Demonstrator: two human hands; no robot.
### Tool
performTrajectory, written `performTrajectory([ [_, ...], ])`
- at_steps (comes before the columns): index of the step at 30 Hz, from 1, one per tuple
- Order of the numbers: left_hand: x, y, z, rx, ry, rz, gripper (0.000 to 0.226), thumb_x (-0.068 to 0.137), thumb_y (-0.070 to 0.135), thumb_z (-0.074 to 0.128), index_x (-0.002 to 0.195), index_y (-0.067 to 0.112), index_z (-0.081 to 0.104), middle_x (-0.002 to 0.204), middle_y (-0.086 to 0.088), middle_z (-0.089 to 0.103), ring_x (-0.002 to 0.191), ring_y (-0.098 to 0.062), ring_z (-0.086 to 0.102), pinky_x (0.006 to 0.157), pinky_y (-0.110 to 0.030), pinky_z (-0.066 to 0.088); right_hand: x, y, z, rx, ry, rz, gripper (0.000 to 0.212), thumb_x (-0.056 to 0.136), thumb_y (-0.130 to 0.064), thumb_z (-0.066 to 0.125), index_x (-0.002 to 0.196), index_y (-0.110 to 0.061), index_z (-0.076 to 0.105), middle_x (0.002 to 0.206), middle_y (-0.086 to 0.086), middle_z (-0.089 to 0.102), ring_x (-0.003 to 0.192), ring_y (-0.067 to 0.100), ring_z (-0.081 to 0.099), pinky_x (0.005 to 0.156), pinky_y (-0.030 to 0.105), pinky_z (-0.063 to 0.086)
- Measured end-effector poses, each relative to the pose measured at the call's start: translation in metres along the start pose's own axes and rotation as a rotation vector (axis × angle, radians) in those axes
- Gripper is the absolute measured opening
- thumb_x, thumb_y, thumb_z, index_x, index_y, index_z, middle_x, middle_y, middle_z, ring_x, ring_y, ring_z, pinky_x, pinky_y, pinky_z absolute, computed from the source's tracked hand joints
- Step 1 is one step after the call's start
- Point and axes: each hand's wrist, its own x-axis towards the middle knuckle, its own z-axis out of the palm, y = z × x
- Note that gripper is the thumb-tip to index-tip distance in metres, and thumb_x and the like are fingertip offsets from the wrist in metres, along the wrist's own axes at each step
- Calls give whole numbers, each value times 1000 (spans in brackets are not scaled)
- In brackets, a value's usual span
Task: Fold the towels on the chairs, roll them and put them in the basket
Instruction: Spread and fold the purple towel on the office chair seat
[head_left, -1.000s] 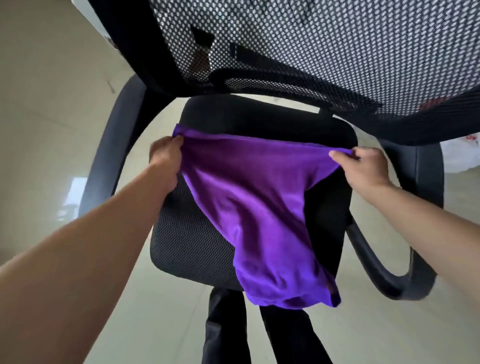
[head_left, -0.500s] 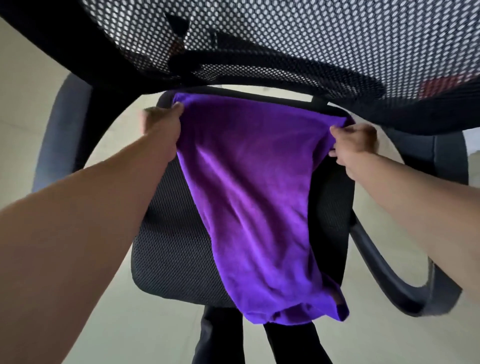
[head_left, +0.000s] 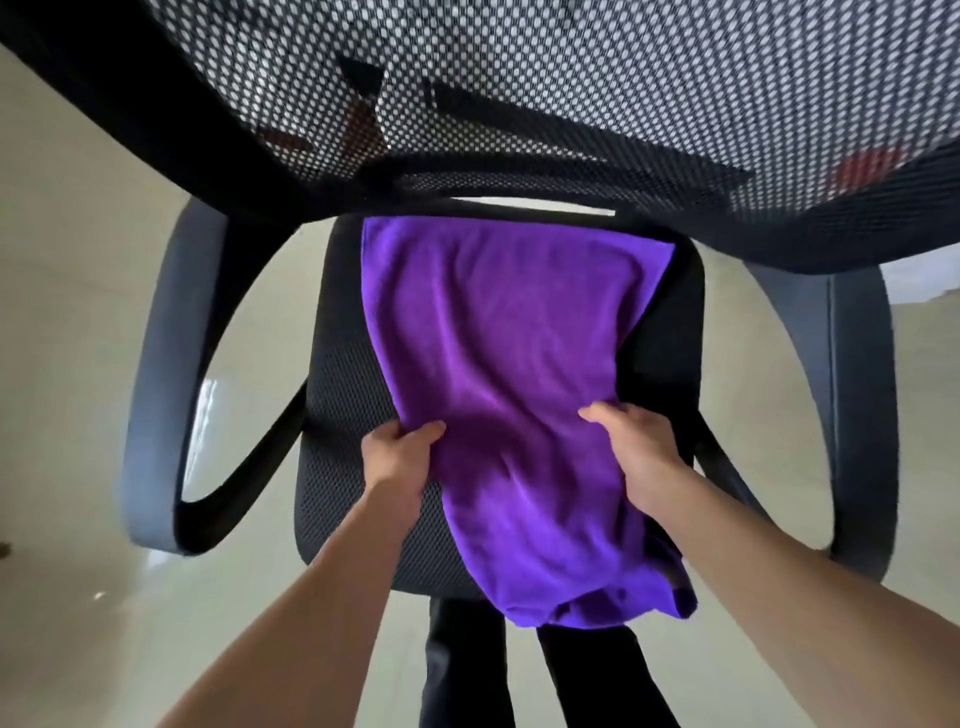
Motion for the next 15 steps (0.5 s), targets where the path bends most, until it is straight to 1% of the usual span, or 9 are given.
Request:
performTrajectory([
  [2,0,1,0,-77,26,18,10,76,-1,66,73,9,65,69,-6,64,62,-19,57,53,-24,47,2,-5,-3,163,-56,59,16,65,-18,72,79,-11,71,87,19,69,74,29,64,70,40,51],
  [5,-2,5,0,-210,28,-47,20,74,-4,57,63,13,56,59,-2,53,49,-14,48,42,-17,39,0,-12,-9,334,-207,169,31,73,-9,65,104,-9,70,100,16,69,87,30,66,83,41,53],
  [6,-1,8,-1,-260,12,-87,21,73,-5,55,63,13,54,58,-2,51,46,-14,46,42,-17,38,0,-13,-11,363,-244,191,32,76,-9,64,108,-9,69,103,15,70,91,30,66,86,41,53],
  [7,0,11,-2,-304,-13,-122,19,73,-5,54,65,13,54,61,-4,50,47,-15,47,45,-19,40,-2,-16,-13,384,-278,201,28,79,-11,64,106,-10,70,102,13,71,90,28,68,84,39,56],
  [9,4,17,-7,-369,-70,-158,16,74,-4,57,72,11,59,69,-8,56,58,-19,53,57,-28,46,-2,-18,-18,424,-337,196,14,84,-17,62,89,-15,75,91,7,74,79,22,71,71,33,58],
  [10,6,19,-11,-391,-87,-158,14,75,-4,60,74,10,62,72,-9,61,63,-20,57,63,-30,49,-1,-18,-21,444,-345,184,16,86,-20,62,81,-16,76,85,5,75,74,20,71,67,30,57],
  [12,12,22,-23,-397,-71,-121,11,73,-2,70,72,8,65,77,-10,69,71,-23,64,68,-32,56,2,-16,-27,467,-295,152,11,85,-19,64,82,-16,74,81,4,73,71,18,69,66,29,55],
  [14,18,21,-38,-341,-10,-68,11,68,6,80,68,7,69,79,-11,73,75,-25,68,72,-36,58,6,-9,-34,455,-173,121,9,80,-14,70,89,-13,71,86,7,71,70,21,67,64,30,53],
  [15,21,20,-45,-286,38,-40,15,65,12,84,64,9,69,79,-10,73,75,-25,69,72,-36,58,9,-4,-38,409,-102,111,9,77,-12,73,86,-13,71,84,8,70,66,21,64,60,29,50],
])
